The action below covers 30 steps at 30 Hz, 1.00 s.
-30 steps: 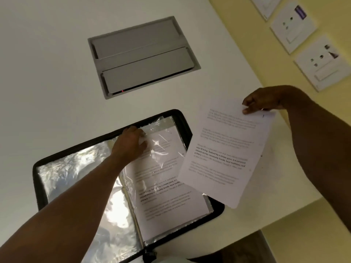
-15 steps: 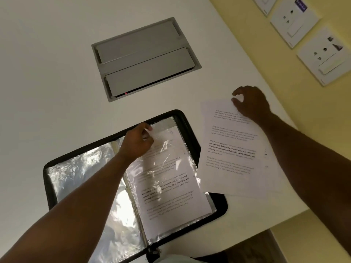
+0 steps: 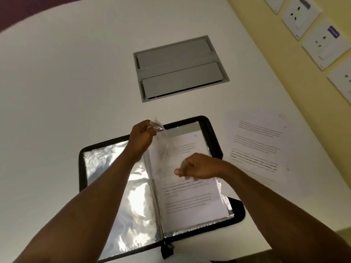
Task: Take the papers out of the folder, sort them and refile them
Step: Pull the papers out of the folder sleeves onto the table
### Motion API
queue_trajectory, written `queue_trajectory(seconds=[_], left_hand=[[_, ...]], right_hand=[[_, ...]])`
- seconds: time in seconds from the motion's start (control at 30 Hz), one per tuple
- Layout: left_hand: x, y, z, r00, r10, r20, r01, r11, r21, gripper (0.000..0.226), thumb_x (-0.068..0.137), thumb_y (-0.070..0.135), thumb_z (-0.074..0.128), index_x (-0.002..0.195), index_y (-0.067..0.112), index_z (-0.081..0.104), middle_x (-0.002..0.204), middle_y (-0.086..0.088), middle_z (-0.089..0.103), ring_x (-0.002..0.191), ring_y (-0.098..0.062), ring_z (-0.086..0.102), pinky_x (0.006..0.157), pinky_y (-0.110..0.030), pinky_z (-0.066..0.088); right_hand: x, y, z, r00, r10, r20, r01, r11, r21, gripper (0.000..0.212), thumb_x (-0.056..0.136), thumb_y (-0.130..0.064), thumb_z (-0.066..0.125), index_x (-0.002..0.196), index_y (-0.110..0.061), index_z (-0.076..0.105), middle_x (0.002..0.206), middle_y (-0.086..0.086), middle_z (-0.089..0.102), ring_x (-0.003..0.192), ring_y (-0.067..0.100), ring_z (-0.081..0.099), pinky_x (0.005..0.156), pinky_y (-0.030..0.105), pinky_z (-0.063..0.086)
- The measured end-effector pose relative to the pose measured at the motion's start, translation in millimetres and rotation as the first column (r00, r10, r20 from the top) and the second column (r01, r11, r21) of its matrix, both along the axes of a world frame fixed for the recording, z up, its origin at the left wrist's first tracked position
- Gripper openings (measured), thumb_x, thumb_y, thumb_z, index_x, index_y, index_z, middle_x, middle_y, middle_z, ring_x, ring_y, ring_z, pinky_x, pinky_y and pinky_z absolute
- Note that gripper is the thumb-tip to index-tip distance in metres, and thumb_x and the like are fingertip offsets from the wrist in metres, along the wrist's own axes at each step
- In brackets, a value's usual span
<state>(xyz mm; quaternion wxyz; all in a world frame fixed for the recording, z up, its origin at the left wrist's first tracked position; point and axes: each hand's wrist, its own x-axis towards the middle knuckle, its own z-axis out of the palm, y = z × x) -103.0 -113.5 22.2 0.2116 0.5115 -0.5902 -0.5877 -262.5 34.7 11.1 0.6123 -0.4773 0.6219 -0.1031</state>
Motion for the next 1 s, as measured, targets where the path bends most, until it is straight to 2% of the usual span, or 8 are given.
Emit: queue_trajectory(seconds=[0.2, 0.33, 0.4, 0.5, 0.63, 0.8, 0.9, 1.0], left_hand=[[58.8, -3.9, 7.9, 0.955, 0.273, -0.116, -0.269, 0.962, 0.048, 0.021, 0.089, 0.001, 0.053, 0.095, 0.017, 0.064, 0.104, 0.000, 0.067, 0.097, -0.018, 0.063, 0.089, -0.035, 0.049], [101.2, 2.5, 8.3, 0.937, 0.342, -0.073, -0.325, 0.929, 0.179, 0.012, 0.096, 0.025, 0.050, 0.103, 0.021, 0.059, 0.096, 0.005, 0.063, 0.094, -0.015, 0.059, 0.086, -0.031, 0.045], [121.1, 11.2, 9.6, 0.946, 0.322, -0.045, -0.293, 0.903, 0.315, 0.034, 0.099, 0.046, 0.042, 0.114, 0.019, 0.059, 0.106, 0.000, 0.064, 0.099, -0.022, 0.061, 0.084, -0.033, 0.048], [149.8, 23.2, 3.1, 0.901, 0.433, -0.015, -0.393, 0.831, 0.394, 0.054, 0.096, 0.064, 0.030, 0.116, 0.019, 0.052, 0.107, -0.011, 0.065, 0.092, -0.033, 0.066, 0.083, -0.045, 0.053], [189.7, 30.5, -14.0, 0.900, 0.427, 0.092, -0.423, 0.797, 0.432, 0.086, 0.081, 0.086, 0.023, 0.126, 0.017, 0.048, 0.103, -0.014, 0.072, 0.092, -0.033, 0.071, 0.084, -0.043, 0.053], [211.5, 36.7, -30.5, 0.871, 0.366, 0.326, -0.415, 0.905, 0.093, 0.083, 0.074, 0.085, 0.044, 0.125, 0.021, 0.053, 0.115, -0.017, 0.066, 0.101, -0.032, 0.066, 0.090, -0.044, 0.052], [210.9, 41.4, -45.2, 0.708, 0.395, 0.586, -0.271, 0.918, -0.291, 0.067, 0.085, 0.043, 0.063, 0.139, 0.011, 0.039, 0.136, -0.017, 0.049, 0.121, -0.038, 0.050, 0.097, -0.046, 0.043], [199.1, 39.6, -54.6, 0.700, 0.328, 0.635, -0.035, 0.903, -0.428, 0.064, 0.081, 0.027, 0.065, 0.137, 0.007, 0.042, 0.140, -0.017, 0.044, 0.124, -0.039, 0.047, 0.097, -0.048, 0.043]], right_hand=[[68.9, -13.0, 17.2, 0.901, -0.183, 0.394, 0.122, 0.977, 0.175, 0.028, 0.094, -0.030, 0.062, 0.109, -0.008, 0.068, 0.106, 0.006, 0.071, 0.111, 0.025, 0.064, 0.088, 0.046, 0.056], [115.0, -30.2, 15.7, 0.887, -0.133, 0.442, 0.068, 0.985, 0.161, 0.042, 0.085, -0.056, 0.059, 0.117, -0.028, 0.063, 0.133, -0.006, 0.058, 0.130, 0.011, 0.047, 0.109, 0.046, 0.040], [136.7, -34.7, 10.3, 0.875, -0.108, 0.471, 0.032, 0.985, 0.167, 0.062, 0.079, -0.071, 0.052, 0.129, -0.034, 0.055, 0.149, -0.010, 0.042, 0.140, 0.010, 0.031, 0.116, 0.044, 0.027], [170.5, -36.6, 1.0, 0.934, 0.012, 0.358, -0.034, 0.998, 0.056, 0.076, 0.083, -0.074, 0.039, 0.146, -0.031, 0.038, 0.157, -0.008, 0.027, 0.143, 0.013, 0.024, 0.116, 0.039, 0.022], [209.0, -30.2, -17.3, 0.968, 0.235, 0.088, -0.219, 0.962, -0.160, 0.059, 0.094, -0.060, 0.042, 0.139, -0.023, 0.048, 0.151, 0.001, 0.040, 0.138, 0.021, 0.037, 0.106, 0.031, 0.031], [225.0, -19.2, -50.3, 0.802, 0.489, -0.342, -0.565, 0.806, -0.173, 0.085, 0.084, -0.079, 0.036, 0.150, -0.026, 0.030, 0.162, 0.002, 0.013, 0.149, 0.022, 0.005, 0.120, 0.045, 0.010], [230.1, -21.6, -48.9, 0.794, 0.511, -0.330, -0.587, 0.785, -0.199, 0.084, 0.084, -0.075, 0.042, 0.143, -0.015, 0.042, 0.154, 0.009, 0.035, 0.143, 0.028, 0.027, 0.116, 0.046, 0.026], [223.4, -25.3, -52.5, 0.904, 0.333, -0.268, -0.406, 0.866, -0.291, 0.062, 0.087, -0.062, 0.054, 0.123, -0.012, 0.059, 0.127, 0.009, 0.061, 0.116, 0.026, 0.056, 0.097, 0.045, 0.047]])
